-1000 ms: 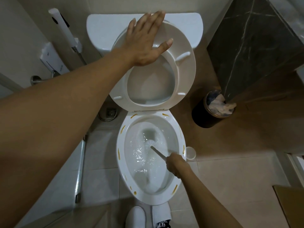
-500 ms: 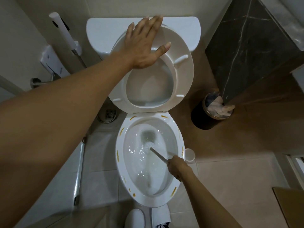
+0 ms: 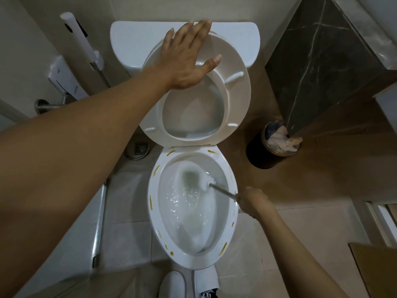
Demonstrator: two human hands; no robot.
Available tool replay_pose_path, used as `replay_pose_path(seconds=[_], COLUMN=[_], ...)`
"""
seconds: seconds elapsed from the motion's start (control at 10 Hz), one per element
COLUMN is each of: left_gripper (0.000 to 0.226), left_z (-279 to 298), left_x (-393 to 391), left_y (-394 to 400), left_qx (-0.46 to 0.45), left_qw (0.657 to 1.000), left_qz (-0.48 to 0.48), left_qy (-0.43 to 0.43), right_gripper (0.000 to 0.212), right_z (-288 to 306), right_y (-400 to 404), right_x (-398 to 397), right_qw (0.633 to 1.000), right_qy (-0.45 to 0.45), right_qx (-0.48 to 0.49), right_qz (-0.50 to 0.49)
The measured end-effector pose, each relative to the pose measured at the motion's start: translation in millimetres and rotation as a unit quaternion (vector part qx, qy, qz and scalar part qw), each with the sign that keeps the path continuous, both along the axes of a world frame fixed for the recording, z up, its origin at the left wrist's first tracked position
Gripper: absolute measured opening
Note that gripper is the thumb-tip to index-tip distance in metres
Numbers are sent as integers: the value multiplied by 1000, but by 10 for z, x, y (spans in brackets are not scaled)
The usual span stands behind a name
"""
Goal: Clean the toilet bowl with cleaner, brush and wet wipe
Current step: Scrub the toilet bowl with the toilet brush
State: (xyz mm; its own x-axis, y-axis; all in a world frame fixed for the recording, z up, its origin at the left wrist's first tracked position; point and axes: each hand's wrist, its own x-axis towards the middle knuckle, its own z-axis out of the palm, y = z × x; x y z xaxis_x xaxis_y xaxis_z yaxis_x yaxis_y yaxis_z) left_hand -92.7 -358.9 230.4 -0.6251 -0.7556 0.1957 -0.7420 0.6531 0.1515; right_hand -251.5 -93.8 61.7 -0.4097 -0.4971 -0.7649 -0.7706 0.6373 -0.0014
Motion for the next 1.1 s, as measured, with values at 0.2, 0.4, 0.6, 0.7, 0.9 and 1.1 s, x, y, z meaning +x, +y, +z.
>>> replay_pose_path(seconds=[0.2, 0.4, 0.6, 0.7, 0.9, 1.1], left_gripper=[77, 75, 76, 77, 76, 76], left_z=[-3, 8, 0, -6, -11, -20], left_x=[0, -5, -6, 1, -7, -13], left_y=[-1, 4, 4, -5, -5, -6], left_qx=[-1, 4, 2, 0, 0, -6], left_qw=[1000, 1000, 1000, 1000, 1000, 1000], left_qz=[-1, 2, -2, 1, 2, 3], left_qy=[-1, 7, 6, 4, 3, 2], right_gripper=[28, 29, 28, 28, 29, 35], right_z=[73, 72, 94, 99, 71, -114], right_y=[48, -124, -114, -117, 52, -98], right_x=[-146, -127, -188, -211, -180, 70], right_qw=[999, 999, 1000, 999, 998, 995], right_qy=[-25, -27, -19, -25, -48, -48], right_qx=[38, -23, 3, -25, -16, -84], right_qz=[-1, -3, -17, -11, -34, 12])
